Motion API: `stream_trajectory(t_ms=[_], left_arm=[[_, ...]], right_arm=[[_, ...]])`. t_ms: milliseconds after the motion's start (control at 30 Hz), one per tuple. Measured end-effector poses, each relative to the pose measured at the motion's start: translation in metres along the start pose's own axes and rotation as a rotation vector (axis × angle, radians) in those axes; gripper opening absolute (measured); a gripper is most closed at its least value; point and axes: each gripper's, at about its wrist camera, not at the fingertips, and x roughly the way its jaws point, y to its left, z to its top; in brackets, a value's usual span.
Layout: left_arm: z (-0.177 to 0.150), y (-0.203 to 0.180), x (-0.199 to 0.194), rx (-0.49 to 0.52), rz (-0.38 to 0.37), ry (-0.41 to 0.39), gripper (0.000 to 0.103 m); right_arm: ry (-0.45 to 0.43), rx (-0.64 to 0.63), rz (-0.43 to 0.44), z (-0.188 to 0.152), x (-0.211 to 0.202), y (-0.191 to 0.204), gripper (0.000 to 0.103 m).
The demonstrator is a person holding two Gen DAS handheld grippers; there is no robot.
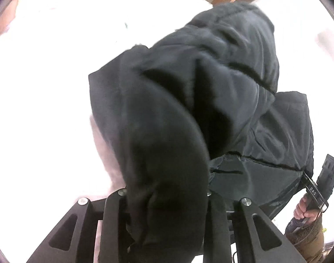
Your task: Fold large clothes
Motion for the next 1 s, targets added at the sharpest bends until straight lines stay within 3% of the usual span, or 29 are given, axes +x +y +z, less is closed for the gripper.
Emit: stream_trajectory(t_ms=[100,300,367,400,567,667,767,900,1000], left_arm=[[0.003,-0.003,-0.018,0.019,-0.010,-0.043,0.026],[-0.001,0.027,0.005,-0.009,0.030,0.010,0.028],[-0.010,0.025,0.016,-0.011,0.065,0.034,0.033],[-0.015,0.030,0.021,-0.012,0.078,0.044,0.038],[-0.026,0.029,0.031,0.006,0.106,0.090,0.058],[-0.022,0.032,0.044,0.032,0.117,0.134,0.069],[-0.026,0.038,0.051,0.011,0.103,0.156,0.077],[-0.025,0.045,0.054,-0.009,0.081,0.174,0.079],[-0.017,0.050,0.060,0.005,0.087,0.186,0.079]], right_arm=[[-0.040,-0.025,0.039,-0.004,-0.018,0.016,0.011],[0.034,0.052,-0.159,-0.017,-0.018,-0.032,0.018],[0.055,0.046,-0.234,-0.018,-0.018,-0.043,0.042],[0.081,0.061,-0.256,-0.022,-0.013,-0.056,0.047],[0.163,0.162,-0.190,-0.022,0.005,-0.112,0.085],[0.248,0.199,-0.109,-0.013,0.032,-0.125,0.096],[0.303,0.214,-0.005,-0.011,0.052,-0.129,0.099],[0.355,0.213,0.143,-0.010,0.069,-0.130,0.099],[0.338,0.163,0.201,-0.016,0.063,-0.121,0.092]])
